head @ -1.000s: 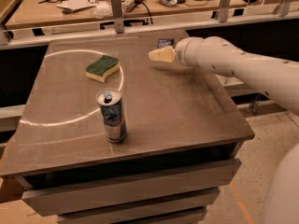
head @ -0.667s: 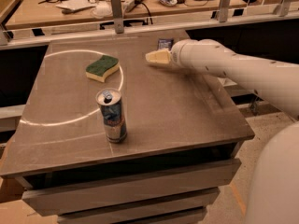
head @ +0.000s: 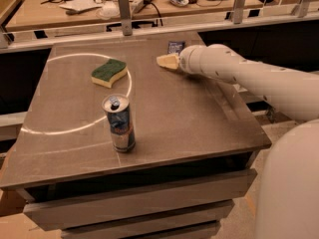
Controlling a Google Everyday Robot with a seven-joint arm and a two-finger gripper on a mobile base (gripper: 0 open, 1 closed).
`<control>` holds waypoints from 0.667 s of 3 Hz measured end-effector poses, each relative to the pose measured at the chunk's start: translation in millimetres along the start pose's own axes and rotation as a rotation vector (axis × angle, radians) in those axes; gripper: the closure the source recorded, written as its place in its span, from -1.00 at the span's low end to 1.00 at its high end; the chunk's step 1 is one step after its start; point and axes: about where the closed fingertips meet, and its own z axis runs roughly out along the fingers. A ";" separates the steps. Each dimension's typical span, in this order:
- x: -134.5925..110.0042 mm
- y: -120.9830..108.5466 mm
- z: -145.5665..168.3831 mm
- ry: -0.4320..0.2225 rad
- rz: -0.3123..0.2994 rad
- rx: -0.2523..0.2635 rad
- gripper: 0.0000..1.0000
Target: Move rxbar blueberry near sponge
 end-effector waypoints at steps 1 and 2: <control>1.5 1.8 2.8 0.002 0.001 -0.010 0.38; -0.4 1.7 2.0 0.002 0.001 -0.010 0.97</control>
Offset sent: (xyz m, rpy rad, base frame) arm 0.0045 -0.0007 0.0130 0.0009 -0.0248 0.0504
